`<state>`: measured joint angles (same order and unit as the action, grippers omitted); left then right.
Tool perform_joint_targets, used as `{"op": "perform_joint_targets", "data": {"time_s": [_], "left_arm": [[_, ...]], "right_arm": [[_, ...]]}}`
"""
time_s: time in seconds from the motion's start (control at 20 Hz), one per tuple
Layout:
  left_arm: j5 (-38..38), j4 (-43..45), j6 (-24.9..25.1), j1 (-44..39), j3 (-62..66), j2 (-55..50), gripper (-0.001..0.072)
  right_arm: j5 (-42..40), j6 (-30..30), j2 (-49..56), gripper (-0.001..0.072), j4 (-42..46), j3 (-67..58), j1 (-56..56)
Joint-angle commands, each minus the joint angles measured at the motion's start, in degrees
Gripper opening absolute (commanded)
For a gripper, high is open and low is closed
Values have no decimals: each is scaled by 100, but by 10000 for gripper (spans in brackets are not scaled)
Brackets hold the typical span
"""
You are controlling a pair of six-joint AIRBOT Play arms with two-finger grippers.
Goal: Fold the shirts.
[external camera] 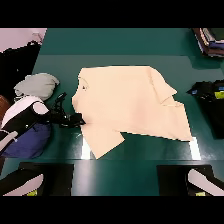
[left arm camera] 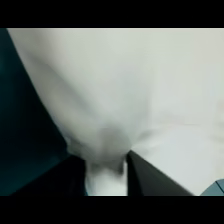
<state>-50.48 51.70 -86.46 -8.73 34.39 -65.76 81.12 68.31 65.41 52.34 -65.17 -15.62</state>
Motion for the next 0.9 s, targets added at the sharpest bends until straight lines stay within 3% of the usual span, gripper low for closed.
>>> {"op": "perform_joint_targets", "data": {"time_s": [0.0, 0.15, 0.3, 0.4, 0.85], "left_arm": [[149, -74, -59, -33, 0, 37, 22], [37, -48, -4, -33, 317, 177, 23], [-28, 61, 81, -33, 636, 455, 23], [-50, 59, 144, -33, 706, 511, 23], [-101, 63, 291, -33, 704, 511, 24]], "right_arm": [[337, -2, -114, 451, 42, 26, -411], [612, 2, -186, 449, 315, 520, -914], [590, 173, -428, 452, 1696, 1558, -1460], [575, 173, -472, 591, 1971, 2275, -1893], [-48, 374, 122, 522, 1615, 3213, -2271]]}}
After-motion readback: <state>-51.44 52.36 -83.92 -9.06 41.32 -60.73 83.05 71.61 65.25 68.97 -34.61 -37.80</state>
